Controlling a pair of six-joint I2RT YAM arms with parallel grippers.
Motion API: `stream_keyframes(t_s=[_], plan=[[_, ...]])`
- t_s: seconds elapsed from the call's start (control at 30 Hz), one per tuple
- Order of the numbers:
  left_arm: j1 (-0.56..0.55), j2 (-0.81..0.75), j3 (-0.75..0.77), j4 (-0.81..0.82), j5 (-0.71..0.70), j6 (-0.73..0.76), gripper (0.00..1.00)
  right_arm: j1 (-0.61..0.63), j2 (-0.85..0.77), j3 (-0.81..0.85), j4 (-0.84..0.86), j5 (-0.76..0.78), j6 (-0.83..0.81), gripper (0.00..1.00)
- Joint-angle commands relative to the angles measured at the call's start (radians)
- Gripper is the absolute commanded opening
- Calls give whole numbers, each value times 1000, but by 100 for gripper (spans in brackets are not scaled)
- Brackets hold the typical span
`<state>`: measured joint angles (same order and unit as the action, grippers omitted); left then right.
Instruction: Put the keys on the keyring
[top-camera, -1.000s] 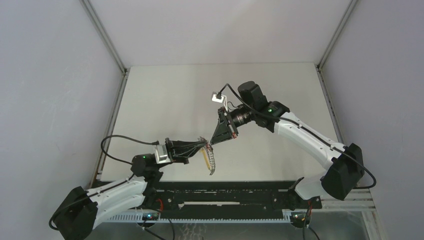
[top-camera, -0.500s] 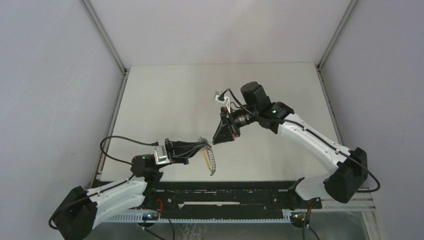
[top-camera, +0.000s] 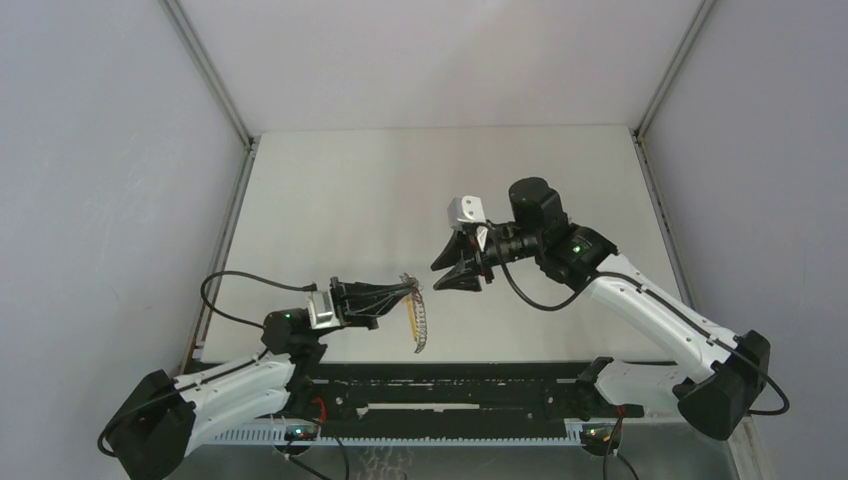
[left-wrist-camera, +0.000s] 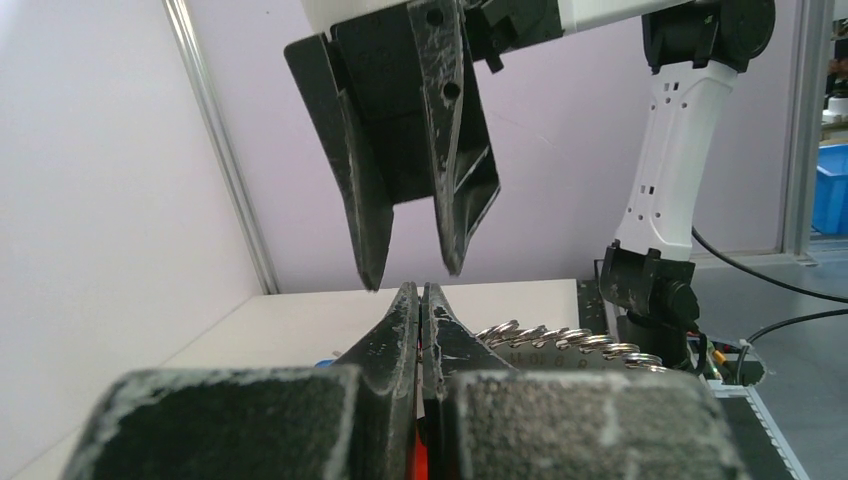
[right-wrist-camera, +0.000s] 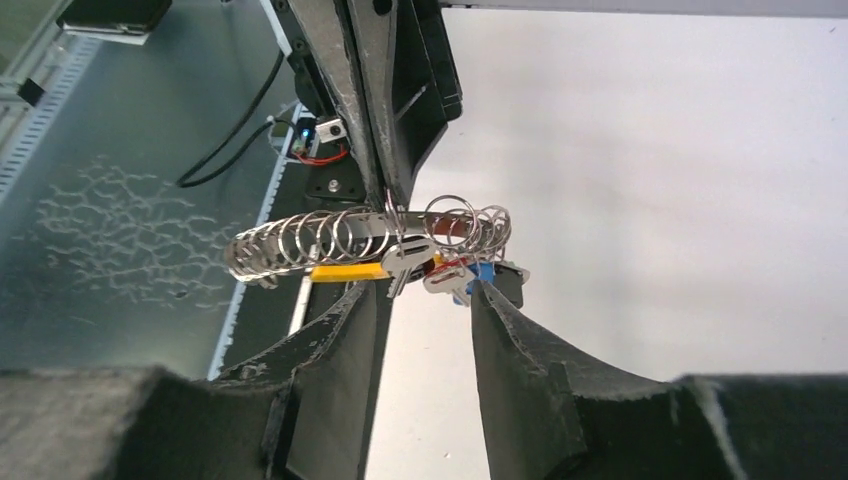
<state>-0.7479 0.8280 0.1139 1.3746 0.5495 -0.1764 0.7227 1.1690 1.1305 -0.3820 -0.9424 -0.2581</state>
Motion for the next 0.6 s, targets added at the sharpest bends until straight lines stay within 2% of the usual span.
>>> stream_keyframes(t_s=[0.0,0.57], plan=[[-15,-1,58,81,-29,-23,0,38,-3,-41,156,-4,-103,38],[-31,0,66,82,-54,-25,0,103,50,-51,205,-38,-141,23]])
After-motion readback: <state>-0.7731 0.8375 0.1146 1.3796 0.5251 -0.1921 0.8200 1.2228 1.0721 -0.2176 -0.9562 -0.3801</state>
